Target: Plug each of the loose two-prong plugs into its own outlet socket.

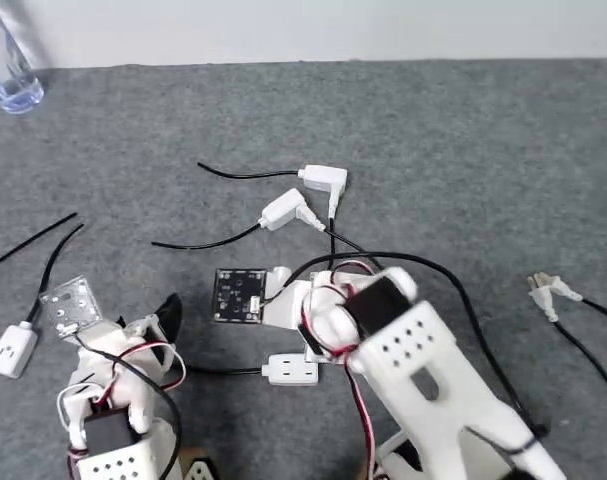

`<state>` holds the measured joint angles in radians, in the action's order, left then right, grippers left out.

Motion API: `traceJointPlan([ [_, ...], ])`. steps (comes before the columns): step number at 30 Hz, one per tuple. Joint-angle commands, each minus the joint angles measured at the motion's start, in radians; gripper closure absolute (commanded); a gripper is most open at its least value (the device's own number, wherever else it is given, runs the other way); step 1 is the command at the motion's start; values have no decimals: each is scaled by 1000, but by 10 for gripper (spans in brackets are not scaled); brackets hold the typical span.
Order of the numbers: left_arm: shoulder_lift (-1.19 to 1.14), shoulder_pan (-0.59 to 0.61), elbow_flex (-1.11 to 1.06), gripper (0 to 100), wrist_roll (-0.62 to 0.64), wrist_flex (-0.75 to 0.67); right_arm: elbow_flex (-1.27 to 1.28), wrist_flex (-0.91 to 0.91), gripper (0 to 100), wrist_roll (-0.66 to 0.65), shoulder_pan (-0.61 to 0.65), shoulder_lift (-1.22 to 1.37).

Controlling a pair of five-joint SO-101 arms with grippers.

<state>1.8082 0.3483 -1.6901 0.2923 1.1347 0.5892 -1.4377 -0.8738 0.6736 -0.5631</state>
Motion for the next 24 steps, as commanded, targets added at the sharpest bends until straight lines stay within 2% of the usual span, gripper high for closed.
traceJointPlan([
  [1,12,-29,7,701,-14,17,-11,1,991,-43,25,90],
  [8,12,-37,7,701,-14,20,-11,5,991,-49,93,166],
  [16,12,-37,7,701,-17,37,140,116,991,-41,91,166],
  [24,12,-37,7,701,-17,37,155,154,991,-38,91,168],
])
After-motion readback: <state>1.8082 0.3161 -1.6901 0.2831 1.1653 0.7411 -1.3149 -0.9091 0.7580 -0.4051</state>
